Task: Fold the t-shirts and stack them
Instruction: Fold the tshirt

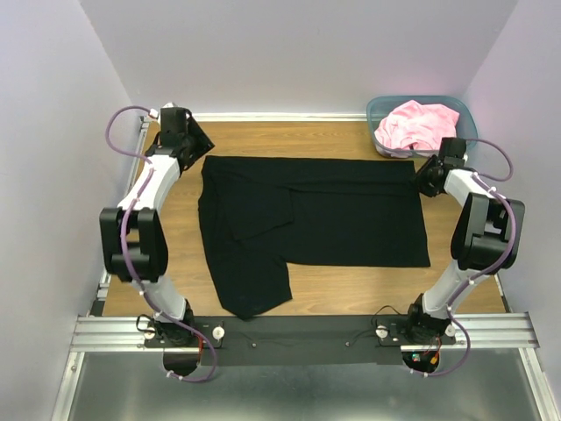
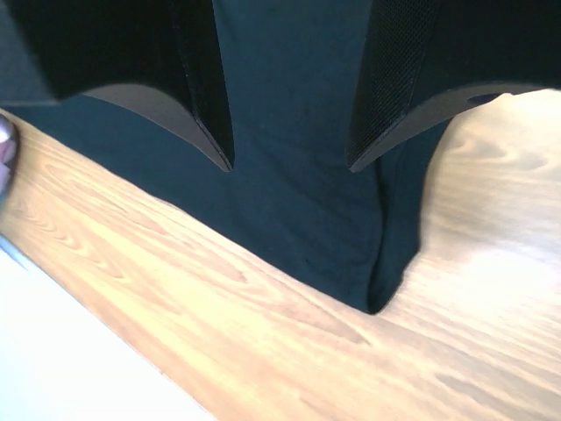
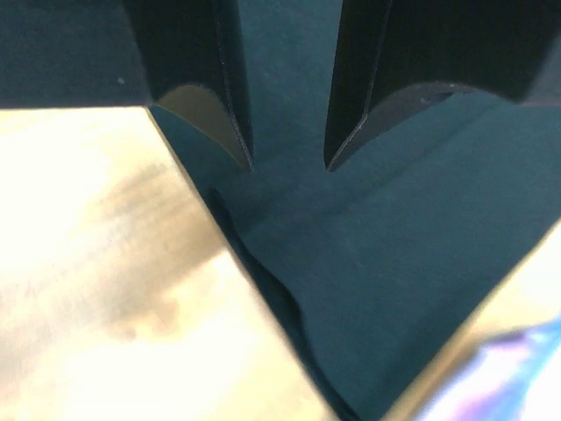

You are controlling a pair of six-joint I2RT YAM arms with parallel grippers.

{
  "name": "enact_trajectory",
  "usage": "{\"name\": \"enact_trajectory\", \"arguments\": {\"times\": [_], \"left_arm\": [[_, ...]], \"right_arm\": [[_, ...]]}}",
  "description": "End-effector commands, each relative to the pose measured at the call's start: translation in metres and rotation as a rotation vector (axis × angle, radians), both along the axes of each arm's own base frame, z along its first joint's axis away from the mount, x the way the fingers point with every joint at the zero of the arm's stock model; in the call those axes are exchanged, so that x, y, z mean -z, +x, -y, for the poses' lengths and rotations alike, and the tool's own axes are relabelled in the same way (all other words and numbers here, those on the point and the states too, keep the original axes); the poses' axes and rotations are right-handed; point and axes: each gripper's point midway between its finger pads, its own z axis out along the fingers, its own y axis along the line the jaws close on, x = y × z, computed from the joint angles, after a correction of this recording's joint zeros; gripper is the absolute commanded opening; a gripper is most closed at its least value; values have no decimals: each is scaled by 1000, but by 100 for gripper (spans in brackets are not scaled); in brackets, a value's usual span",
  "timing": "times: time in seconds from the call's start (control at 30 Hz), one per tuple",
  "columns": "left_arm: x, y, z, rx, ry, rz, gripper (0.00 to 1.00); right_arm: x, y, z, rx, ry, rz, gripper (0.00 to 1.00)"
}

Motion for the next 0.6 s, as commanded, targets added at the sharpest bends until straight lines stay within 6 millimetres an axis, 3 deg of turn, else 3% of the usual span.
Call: {"name": "enact_trajectory", "arguments": {"times": [0.0,0.03,0.07,0.13,0.17,0.23,0.27,0.4,0.57], "left_arm": [[-17,-35,-7,3,109,19,62],[-5,-48,-6,8,120,-10,62],[-16,-57,-8,1,132,17,62],[-5,-77,-8,8,154,-11,62],[-15,-85,-10,-2,163,17,63],[-6,-101,-12,1,180,-1,63],[-12,-107,-14,-8,191,18,63],[-3,-128,-20,-13,216,-8,63],[3,-139,-20,-10,213,-19,62]], "right_arm": [[22,-20,7,108,15,-76,45],[25,-20,8,122,23,-80,45],[26,-19,8,128,26,-82,45],[31,-19,9,148,29,-92,45],[31,-17,10,150,30,-90,45],[32,-13,11,157,33,-90,45],[33,-12,11,158,32,-90,45],[39,-7,13,172,36,-99,45],[44,-6,17,190,21,-105,45]]}}
